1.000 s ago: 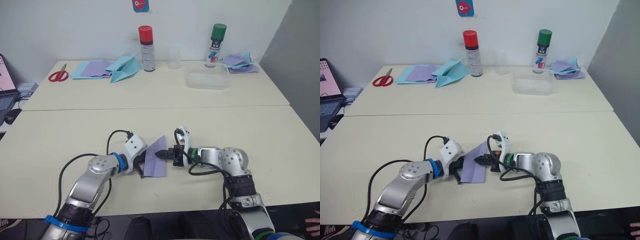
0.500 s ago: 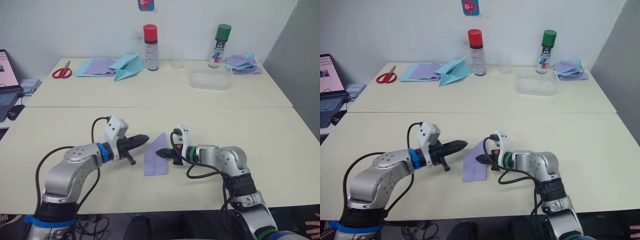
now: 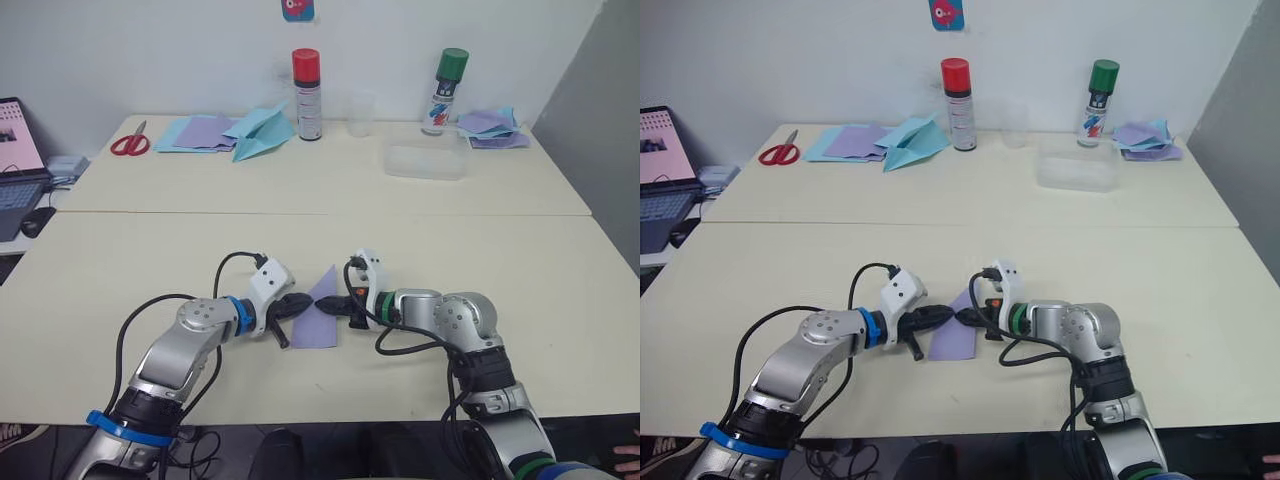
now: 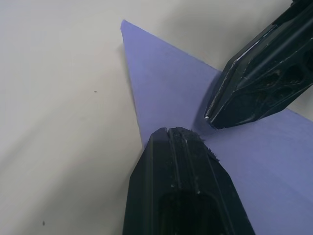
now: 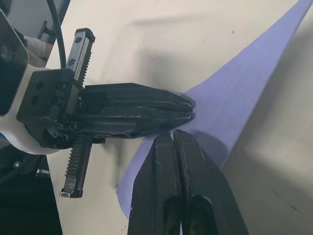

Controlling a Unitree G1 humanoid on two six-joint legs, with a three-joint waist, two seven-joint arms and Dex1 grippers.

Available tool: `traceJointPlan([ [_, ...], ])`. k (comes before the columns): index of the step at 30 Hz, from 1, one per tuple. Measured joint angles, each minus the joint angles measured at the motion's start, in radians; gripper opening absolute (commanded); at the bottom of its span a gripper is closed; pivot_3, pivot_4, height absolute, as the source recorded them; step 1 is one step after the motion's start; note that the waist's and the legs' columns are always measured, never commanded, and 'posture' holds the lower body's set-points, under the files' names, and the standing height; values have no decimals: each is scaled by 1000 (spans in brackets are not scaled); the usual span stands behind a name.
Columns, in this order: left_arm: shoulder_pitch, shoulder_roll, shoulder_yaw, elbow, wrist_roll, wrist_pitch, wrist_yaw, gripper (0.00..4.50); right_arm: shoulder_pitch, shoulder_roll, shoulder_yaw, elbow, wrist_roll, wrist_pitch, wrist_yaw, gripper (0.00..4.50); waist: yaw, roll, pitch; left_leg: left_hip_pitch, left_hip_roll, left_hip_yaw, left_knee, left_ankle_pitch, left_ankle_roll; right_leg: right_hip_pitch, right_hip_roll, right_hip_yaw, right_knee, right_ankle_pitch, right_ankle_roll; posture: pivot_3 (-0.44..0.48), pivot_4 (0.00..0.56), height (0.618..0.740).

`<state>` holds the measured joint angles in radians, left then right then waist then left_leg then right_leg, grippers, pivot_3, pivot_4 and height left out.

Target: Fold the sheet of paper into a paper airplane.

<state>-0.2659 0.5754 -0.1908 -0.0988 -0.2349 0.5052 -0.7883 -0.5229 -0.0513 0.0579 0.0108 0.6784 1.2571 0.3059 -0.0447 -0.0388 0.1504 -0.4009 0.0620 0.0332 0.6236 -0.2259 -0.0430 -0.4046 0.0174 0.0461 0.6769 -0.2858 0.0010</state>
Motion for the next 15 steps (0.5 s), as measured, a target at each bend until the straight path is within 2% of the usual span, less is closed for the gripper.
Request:
traceJointPlan([
  [6, -23, -9, -23, 39, 25, -57, -27, 0, -8, 10, -72, -12, 18, 70, -33, 33, 15, 2, 1, -1, -1, 0, 0, 0, 0, 0, 0, 0, -1, 0, 0, 0, 150, 740],
  [12, -23, -9, -33, 58, 47, -96, -41, 0, -51, 1, -254, -96, 78, 233, -72, 33, 15, 5, 3, -2, 0, 0, 0, 0, 0, 0, 0, -1, -2, 0, 0, 0, 150, 740],
  [15, -22, -11, -34, 58, 54, -100, -49, 0, -71, -5, -293, -144, 103, 293, -69, 33, 15, 7, 4, -2, 0, -1, -1, 0, 0, 0, 0, -2, -2, 0, 0, 0, 150, 740],
])
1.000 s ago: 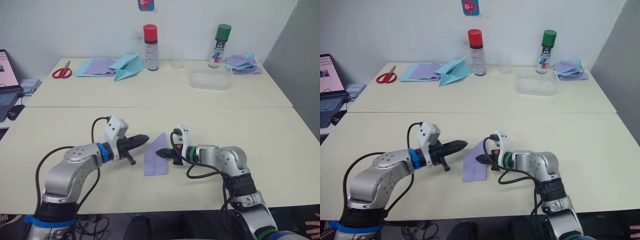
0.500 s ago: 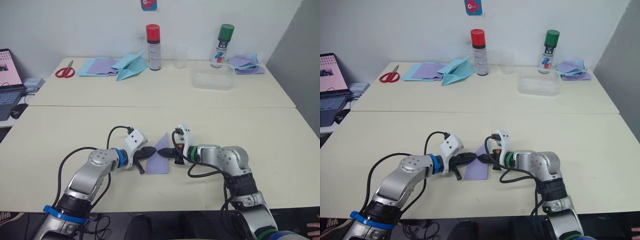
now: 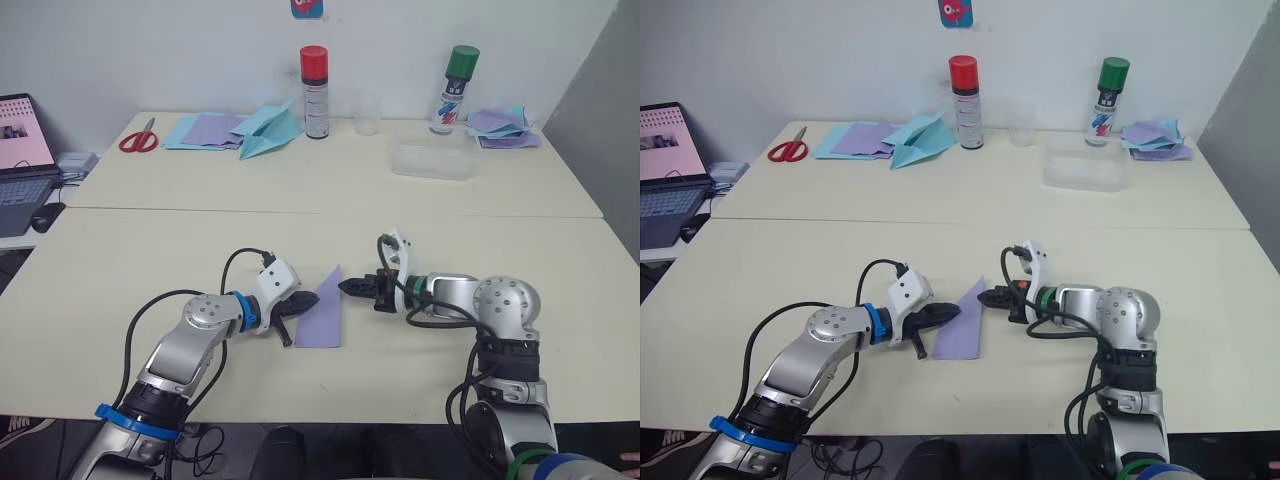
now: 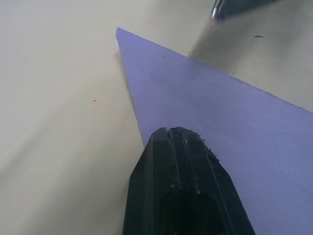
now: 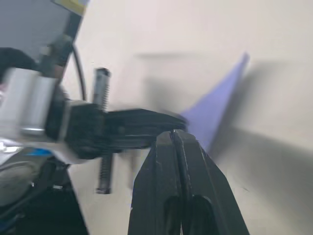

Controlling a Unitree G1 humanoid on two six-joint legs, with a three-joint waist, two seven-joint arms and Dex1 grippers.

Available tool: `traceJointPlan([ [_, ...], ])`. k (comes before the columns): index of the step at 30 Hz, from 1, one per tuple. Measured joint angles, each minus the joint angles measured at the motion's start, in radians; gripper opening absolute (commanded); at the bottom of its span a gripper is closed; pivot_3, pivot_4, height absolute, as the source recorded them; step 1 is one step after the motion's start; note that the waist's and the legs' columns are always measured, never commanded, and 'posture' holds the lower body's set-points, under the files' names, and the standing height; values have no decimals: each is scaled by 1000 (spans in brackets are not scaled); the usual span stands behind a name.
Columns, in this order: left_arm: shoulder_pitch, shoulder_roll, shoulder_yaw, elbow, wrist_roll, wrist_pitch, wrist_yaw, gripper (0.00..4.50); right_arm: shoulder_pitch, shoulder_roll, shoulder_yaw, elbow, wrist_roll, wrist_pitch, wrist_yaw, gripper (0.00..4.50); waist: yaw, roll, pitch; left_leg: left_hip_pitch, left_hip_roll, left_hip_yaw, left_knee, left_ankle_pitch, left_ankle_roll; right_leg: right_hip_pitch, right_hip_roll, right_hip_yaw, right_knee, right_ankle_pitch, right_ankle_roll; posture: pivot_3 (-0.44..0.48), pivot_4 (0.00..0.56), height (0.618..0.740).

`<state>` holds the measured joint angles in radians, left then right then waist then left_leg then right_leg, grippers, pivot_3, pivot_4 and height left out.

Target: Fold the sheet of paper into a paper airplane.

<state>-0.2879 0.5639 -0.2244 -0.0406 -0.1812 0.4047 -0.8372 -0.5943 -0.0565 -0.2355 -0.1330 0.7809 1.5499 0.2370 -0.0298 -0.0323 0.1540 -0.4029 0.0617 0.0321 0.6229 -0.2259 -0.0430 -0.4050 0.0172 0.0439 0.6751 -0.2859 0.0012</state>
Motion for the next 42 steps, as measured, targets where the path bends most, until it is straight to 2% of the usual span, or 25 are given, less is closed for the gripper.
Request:
traceJointPlan([
  [3, -1, -6, 0, 1, 3, -2, -2, 0, 9, -65, 33, -38, -3, 2, 23, 33, 0, 1, 1, -1, -1, 0, 0, 0, 0, 0, 0, 0, -1, 0, 0, 0, 150, 740],
  [6, -1, -10, 0, 4, 5, -8, -5, 0, 66, -205, 163, -120, -40, -87, 85, 33, 0, 1, 1, -2, -2, 1, 0, 0, 0, 0, -1, 1, -4, 0, 1, 0, 150, 740],
  [7, -1, -10, 0, 6, 6, -12, -6, 0, 81, -225, 201, -137, -54, -114, 101, 198, 0, 1, 1, -2, -2, 1, 0, 0, 0, 0, -1, 1, -4, 0, 1, 0, 150, 740],
  [10, -1, -13, 0, 10, 9, -21, -5, 0, 108, -196, 231, -149, -54, -145, 111, 939, -1, 1, 1, -2, -1, -1, 0, 0, 0, 0, 0, 0, -3, 0, 1, 0, 150, 740],
  [17, -1, -20, -1, 11, 11, -25, -5, 0, 123, -43, 177, -148, -48, -83, 40, 3441, 1, 2, 1, -3, -1, 0, 1, 0, 0, 0, -1, -1, -3, 0, 1, 0, 150, 740],
  [24, -1, -20, -2, 12, 14, -31, -5, 0, 123, 39, 152, -110, -80, -41, -26, 3441, 0, 2, 1, -3, -1, -1, 1, 0, 0, 0, -1, -1, -3, 0, 1, 0, 150, 740],
  [35, 2, -21, -3, 5, 18, -35, -1, 0, 115, 33, 177, -87, -113, -54, -27, 3441, -2, 2, 1, -3, -1, -1, 1, 0, 0, 0, -1, -1, -3, 0, 1, 0, 150, 740],
  [42, 6, -22, -1, 0, 18, -39, 0, 0, 105, 1, 137, -96, -112, -22, -21, 3441, -2, 2, 1, -3, -1, -1, 1, 0, 0, -1, 0, -1, -3, 0, 1, 0, 150, 740],
])
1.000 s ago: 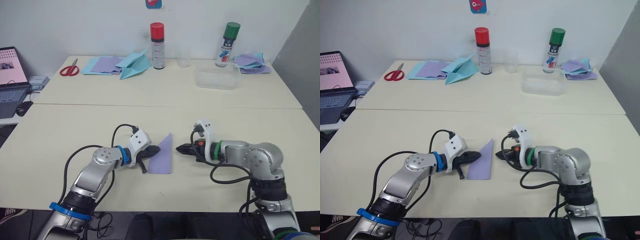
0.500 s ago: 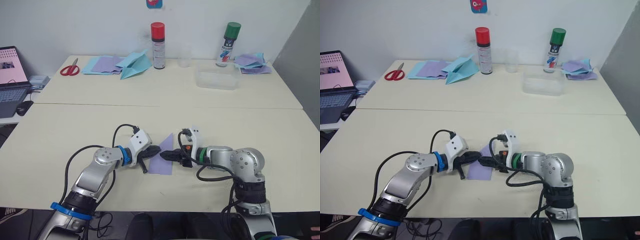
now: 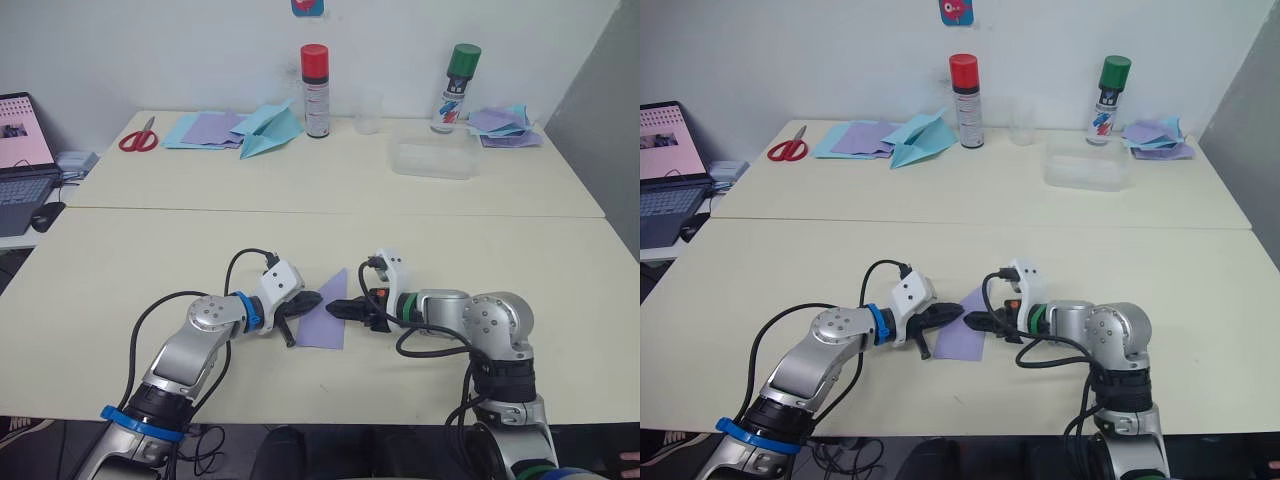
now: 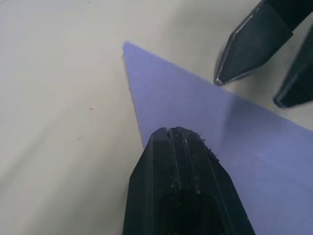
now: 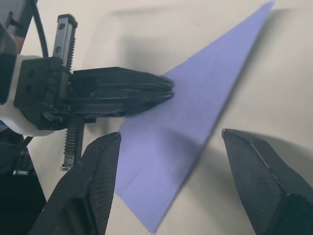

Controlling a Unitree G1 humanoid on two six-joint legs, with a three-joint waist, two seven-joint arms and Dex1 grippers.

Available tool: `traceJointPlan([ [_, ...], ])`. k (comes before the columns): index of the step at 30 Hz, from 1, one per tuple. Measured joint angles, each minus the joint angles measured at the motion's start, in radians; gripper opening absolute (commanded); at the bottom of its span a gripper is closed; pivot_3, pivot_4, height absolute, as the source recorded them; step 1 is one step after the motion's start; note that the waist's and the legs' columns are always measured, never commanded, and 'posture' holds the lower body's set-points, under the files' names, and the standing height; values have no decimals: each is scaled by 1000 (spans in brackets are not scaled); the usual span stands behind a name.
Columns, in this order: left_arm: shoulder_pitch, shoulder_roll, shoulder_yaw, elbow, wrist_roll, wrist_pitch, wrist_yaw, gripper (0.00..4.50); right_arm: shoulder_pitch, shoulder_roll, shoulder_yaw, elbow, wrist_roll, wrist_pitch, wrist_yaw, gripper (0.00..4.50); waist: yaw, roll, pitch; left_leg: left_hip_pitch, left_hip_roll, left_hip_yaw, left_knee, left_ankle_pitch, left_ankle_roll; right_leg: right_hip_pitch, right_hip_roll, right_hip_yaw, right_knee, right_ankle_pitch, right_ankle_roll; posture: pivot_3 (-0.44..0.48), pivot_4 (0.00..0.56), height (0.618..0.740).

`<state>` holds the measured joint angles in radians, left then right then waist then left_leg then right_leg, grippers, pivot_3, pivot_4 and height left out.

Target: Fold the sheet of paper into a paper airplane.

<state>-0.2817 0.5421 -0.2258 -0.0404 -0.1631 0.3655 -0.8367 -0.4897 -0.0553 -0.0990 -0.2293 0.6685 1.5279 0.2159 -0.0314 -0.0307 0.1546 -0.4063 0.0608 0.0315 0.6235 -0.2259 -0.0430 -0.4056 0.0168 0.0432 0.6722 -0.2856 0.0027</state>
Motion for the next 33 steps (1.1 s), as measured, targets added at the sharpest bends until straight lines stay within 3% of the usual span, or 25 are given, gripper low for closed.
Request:
traceJointPlan([
  [24, 5, -19, 19, 3, 0, 6, -2, 0, -2, 120, -87, 41, 56, 78, -66, 3441, 0, 0, 0, 0, 0, 0, 0, 0, 0, 0, 0, 0, 1, 0, 0, 0, 150, 740],
  [26, 9, -22, 19, -1, 0, 6, 0, 0, -4, 57, -28, 32, 54, 52, -37, 3441, 0, 0, 0, 0, 0, 0, 0, 0, 0, 0, 0, 0, 0, 0, 0, 0, 150, 740],
  [28, 10, -27, 19, -3, -1, 6, 3, 0, -5, -101, 140, -15, 25, -50, 52, 3441, 1, 1, 1, -1, -1, 0, 1, 0, 0, 0, 0, 0, -1, 0, 1, 0, 150, 740],
  [30, 14, -27, 22, -5, -1, 6, 2, 0, 8, -212, 223, -33, -25, -182, 134, 3441, -1, 0, 0, -1, -1, 0, 1, 0, 0, 1, 0, 0, -2, 0, 1, 0, 150, 740],
  [33, 17, -26, 28, -6, -1, 6, 1, 0, 25, -316, 330, -32, -136, -440, 255, 2459, -1, 0, 0, -1, -1, 0, 1, 0, 0, 0, 1, -1, -2, 0, 1, 0, 150, 740],
])
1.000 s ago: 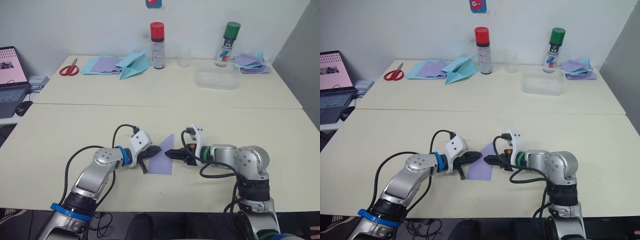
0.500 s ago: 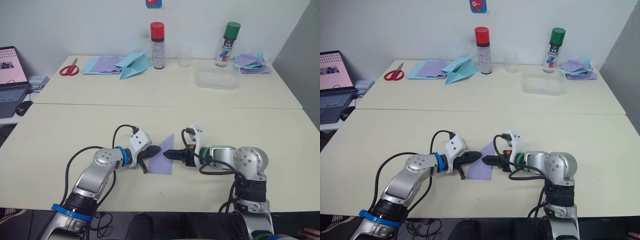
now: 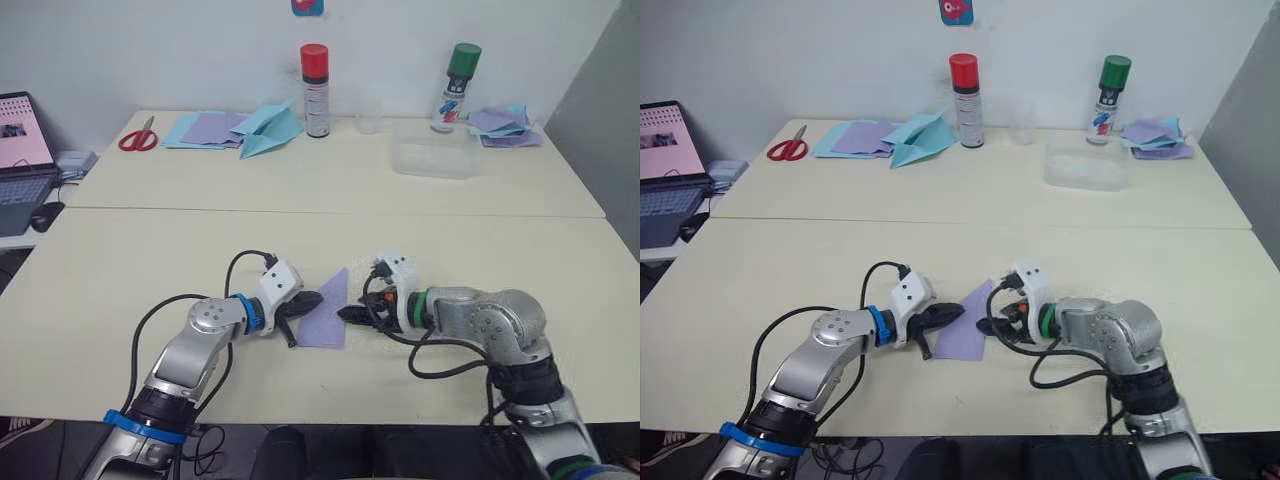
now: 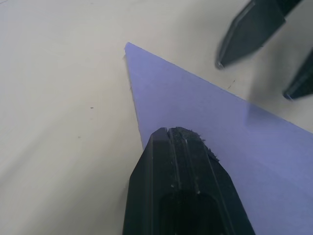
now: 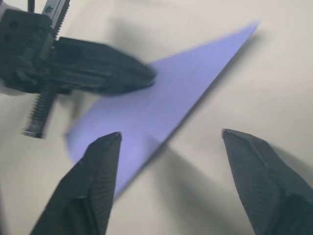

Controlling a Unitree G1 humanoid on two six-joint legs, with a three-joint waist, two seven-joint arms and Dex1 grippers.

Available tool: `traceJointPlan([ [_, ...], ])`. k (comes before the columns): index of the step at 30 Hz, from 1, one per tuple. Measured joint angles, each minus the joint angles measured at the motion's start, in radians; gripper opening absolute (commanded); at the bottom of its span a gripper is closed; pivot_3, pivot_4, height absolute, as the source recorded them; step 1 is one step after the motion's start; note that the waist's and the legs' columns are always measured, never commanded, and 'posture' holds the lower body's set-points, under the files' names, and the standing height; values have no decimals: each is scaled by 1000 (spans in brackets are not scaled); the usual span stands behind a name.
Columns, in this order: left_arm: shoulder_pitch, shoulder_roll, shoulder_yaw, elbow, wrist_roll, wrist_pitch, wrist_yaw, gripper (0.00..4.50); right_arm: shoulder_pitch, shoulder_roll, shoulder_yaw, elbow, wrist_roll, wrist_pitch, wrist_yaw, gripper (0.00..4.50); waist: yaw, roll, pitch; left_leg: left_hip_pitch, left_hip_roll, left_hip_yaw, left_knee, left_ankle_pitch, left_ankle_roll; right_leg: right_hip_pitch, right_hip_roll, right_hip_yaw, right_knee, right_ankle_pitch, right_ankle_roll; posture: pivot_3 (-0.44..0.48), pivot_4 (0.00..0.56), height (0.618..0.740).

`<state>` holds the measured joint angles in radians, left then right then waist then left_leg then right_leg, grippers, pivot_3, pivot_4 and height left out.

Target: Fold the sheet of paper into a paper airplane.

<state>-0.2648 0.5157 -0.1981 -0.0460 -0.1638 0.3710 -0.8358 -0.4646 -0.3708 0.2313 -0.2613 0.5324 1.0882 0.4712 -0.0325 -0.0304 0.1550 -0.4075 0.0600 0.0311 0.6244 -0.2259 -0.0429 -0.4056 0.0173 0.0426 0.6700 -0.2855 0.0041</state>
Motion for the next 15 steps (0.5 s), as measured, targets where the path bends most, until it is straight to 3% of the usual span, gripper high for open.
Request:
traceJointPlan([
  [3, 2, 0, 2, -1, 0, 0, -1, 0, 1, -20, 72, 38, -113, -286, 103, 1384, 0, 0, 0, 0, 1, 0, 0, 0, 0, 0, 2, -1, 1, 0, 0, 0, 150, 740],
  [7, 0, -1, 0, 0, 1, 0, -2, 0, 1, 33, 120, 164, -204, -484, 147, 40, 1, 0, 0, 0, 1, 0, 1, 0, 0, 0, 2, -1, 2, 0, 0, 0, 150, 740],
  [15, -13, 0, -7, 11, 3, 0, -7, 0, -51, 120, 137, 470, -355, -710, 141, 40, 3, 0, 0, 0, 1, 1, 2, 0, 0, 0, 1, 1, 3, 0, 0, 0, 150, 740],
])
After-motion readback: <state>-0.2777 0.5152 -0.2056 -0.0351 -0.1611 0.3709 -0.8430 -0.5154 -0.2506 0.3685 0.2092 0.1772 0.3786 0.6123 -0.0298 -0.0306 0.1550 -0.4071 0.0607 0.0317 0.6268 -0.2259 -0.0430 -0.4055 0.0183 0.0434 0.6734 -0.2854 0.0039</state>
